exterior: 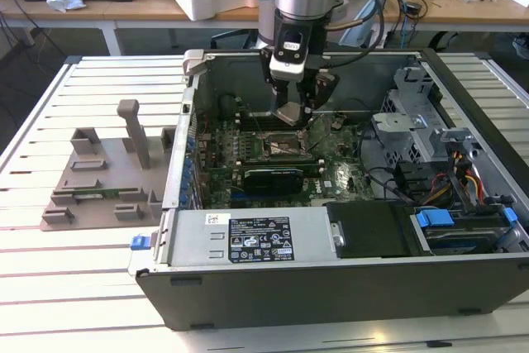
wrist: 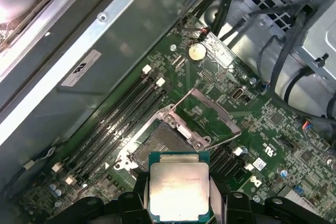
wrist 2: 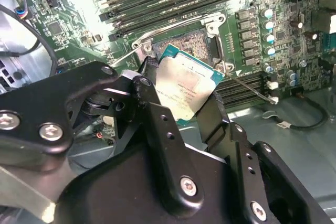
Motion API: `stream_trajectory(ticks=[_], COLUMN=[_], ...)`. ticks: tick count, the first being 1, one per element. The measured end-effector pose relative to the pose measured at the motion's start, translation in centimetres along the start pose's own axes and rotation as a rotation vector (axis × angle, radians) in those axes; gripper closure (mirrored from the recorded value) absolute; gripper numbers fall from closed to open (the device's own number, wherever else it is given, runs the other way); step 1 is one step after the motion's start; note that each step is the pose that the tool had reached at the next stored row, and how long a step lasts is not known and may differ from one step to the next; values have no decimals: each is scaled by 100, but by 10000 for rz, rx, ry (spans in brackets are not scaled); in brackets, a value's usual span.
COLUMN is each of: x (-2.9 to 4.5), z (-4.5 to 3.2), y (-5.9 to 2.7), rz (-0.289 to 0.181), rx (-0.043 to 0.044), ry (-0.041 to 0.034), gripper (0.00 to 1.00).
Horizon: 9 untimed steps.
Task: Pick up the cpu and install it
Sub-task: 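Place the cpu into insertion slot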
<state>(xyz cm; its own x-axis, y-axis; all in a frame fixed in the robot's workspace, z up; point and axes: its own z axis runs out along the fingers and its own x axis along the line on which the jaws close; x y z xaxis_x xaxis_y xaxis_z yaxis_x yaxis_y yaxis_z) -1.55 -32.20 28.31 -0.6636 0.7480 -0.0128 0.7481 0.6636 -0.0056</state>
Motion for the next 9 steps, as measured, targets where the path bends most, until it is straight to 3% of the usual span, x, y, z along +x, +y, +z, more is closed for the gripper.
stream_trajectory(ticks=[9], x=[0], z=[0], y=[0], rz=[884], rx=[19], ry=[-4], gripper=[46])
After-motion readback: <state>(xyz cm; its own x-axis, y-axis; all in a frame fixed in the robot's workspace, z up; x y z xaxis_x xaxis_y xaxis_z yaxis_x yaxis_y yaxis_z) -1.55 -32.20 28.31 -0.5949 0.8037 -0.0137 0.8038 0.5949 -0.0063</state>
